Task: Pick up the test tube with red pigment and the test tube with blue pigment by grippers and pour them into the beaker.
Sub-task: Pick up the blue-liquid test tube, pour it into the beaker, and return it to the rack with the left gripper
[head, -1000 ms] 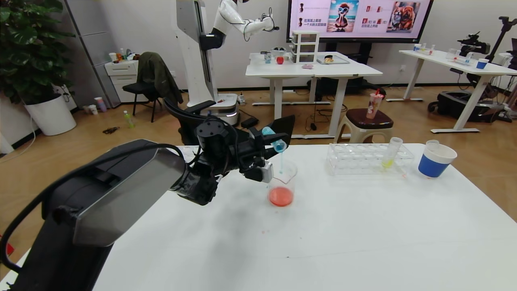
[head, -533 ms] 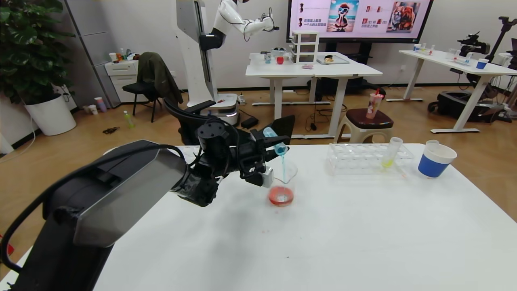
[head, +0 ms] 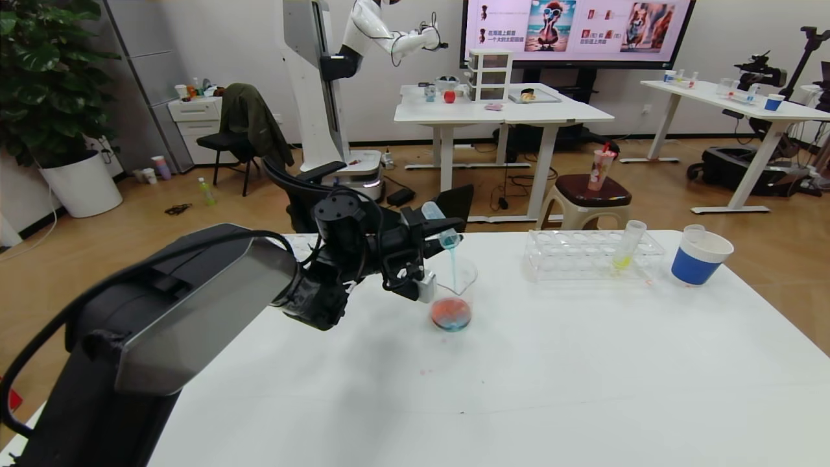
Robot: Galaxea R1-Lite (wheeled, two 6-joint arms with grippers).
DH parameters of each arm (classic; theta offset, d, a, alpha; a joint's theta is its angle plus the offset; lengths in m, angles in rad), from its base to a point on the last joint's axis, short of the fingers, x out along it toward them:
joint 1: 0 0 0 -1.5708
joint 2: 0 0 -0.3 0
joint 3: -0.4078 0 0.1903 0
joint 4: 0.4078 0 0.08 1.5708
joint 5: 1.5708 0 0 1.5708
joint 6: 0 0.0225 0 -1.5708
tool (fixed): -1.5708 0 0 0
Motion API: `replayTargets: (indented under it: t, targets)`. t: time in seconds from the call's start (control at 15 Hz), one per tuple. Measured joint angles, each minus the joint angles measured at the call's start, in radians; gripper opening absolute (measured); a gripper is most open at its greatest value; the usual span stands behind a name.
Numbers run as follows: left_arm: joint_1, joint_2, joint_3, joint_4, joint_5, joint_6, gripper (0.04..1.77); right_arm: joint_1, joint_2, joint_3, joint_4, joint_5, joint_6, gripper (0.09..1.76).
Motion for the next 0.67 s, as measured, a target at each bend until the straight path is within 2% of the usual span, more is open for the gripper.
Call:
replayTargets:
  t: [0.27, 0.67]
  targets:
    - [0.0, 0.0, -0.008, 0.0, -0.033, 0.0, 0.52, 0.0, 0.0, 0.0, 0.0, 0.0, 0.0, 1.74]
    - [0.0, -0.001, -0.011, 0.0, -0.033, -0.006, 0.52, 0.0, 0.0, 0.0, 0.0, 0.0, 0.0, 1.74]
